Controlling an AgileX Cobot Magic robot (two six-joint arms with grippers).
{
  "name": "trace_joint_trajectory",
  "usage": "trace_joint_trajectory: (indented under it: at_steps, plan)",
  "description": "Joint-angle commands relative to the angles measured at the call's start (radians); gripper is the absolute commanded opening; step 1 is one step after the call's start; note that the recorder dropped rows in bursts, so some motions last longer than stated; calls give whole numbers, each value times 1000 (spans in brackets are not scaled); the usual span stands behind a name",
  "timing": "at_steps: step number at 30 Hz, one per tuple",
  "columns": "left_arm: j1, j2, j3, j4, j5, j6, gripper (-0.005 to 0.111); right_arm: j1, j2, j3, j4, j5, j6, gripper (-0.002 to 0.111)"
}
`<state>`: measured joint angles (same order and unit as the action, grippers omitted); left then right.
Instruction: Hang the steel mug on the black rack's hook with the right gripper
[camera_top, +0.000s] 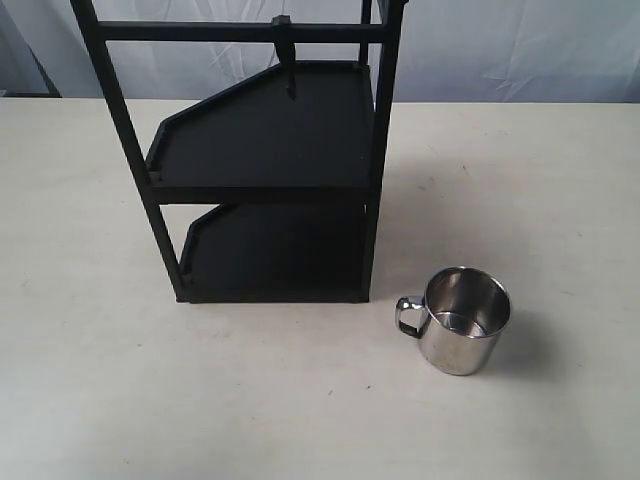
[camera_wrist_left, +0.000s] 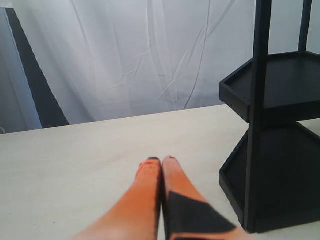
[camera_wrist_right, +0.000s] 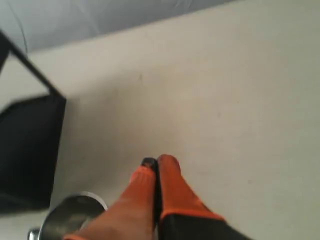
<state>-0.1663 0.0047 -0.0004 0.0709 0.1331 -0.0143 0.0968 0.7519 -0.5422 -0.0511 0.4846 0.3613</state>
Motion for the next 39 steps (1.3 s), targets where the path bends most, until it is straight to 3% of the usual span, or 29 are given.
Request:
trace_joint_trajectory:
  at_steps: [1, 4, 9, 11, 22, 31, 33, 34, 39]
  plan:
    - [-5, -5, 0, 1, -5, -2, 2, 55, 309, -173, 211, 191, -282, -1]
    - [-5, -5, 0, 1, -5, -2, 2, 77, 462, -245, 220, 199, -282, 13]
    - [-5, -5, 0, 1, -5, -2, 2, 85, 632, -303, 228, 204, -284, 60]
    - [-5, -5, 0, 1, -5, -2, 2, 85, 680, -303, 248, 206, -315, 66]
    - [-5, -5, 0, 1, -5, -2, 2, 85, 850, -301, 408, 190, -486, 33]
    - [-5, -5, 0, 1, -5, -2, 2, 85, 944, -301, 424, 166, -503, 31]
    - [-5, -5, 0, 1, -5, -2, 2, 85, 950, -301, 426, 175, -505, 17]
    - [-5, -5, 0, 1, -5, -2, 2, 85, 950, -301, 426, 189, -508, 0]
    - [-5, -5, 0, 1, -5, -2, 2, 85, 895, -301, 527, 274, -508, -1]
